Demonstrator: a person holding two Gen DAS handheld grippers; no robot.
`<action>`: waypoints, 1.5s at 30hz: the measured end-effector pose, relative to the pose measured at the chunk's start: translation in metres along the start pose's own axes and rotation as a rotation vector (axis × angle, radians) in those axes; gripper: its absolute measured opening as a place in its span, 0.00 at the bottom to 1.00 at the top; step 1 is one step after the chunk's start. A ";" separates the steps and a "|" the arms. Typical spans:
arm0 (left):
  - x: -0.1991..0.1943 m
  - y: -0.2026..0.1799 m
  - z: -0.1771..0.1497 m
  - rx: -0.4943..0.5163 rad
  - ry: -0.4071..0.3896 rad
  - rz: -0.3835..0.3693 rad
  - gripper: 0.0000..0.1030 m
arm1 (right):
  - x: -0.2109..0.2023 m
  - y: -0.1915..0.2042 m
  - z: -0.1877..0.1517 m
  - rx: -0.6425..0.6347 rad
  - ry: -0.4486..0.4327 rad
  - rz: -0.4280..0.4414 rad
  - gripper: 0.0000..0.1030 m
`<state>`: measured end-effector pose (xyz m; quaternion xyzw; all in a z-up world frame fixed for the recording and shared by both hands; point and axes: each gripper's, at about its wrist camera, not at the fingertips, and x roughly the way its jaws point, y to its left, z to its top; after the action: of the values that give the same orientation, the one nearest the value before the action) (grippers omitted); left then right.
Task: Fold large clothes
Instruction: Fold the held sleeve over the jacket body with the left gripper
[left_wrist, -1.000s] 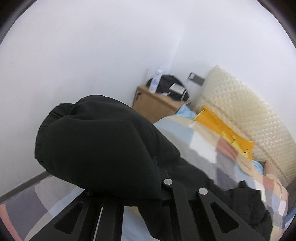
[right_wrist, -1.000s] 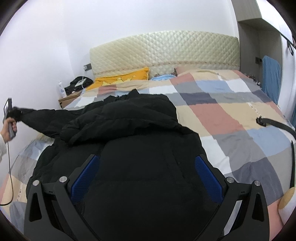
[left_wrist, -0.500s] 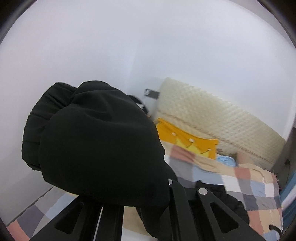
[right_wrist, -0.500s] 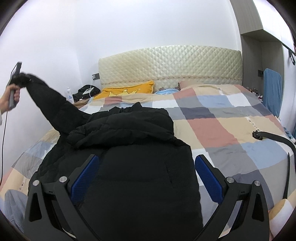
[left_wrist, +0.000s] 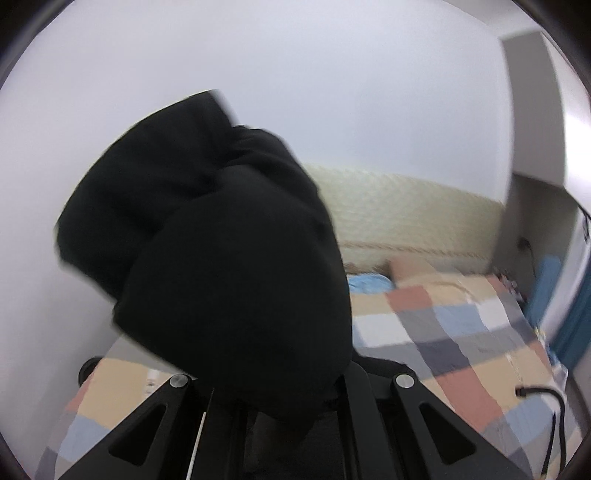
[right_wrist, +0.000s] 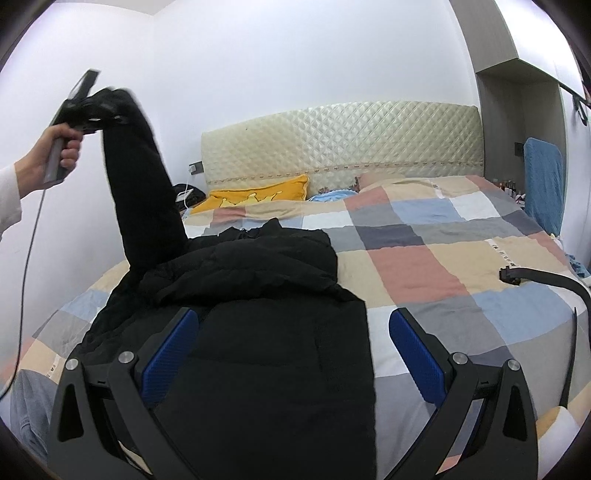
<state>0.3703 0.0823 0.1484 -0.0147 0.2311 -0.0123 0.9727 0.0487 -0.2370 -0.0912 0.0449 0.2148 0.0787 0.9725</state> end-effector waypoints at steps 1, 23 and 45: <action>0.005 -0.017 -0.002 0.020 0.007 -0.012 0.06 | -0.002 -0.002 0.000 0.003 -0.003 -0.002 1.00; 0.181 -0.265 -0.193 0.203 0.246 -0.105 0.06 | 0.009 -0.071 -0.003 0.250 -0.010 -0.011 1.00; 0.201 -0.275 -0.261 0.203 0.254 -0.004 0.79 | 0.041 -0.083 -0.011 0.284 0.056 -0.028 1.00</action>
<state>0.4279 -0.2045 -0.1657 0.0850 0.3497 -0.0393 0.9322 0.0917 -0.3112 -0.1276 0.1767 0.2514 0.0350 0.9510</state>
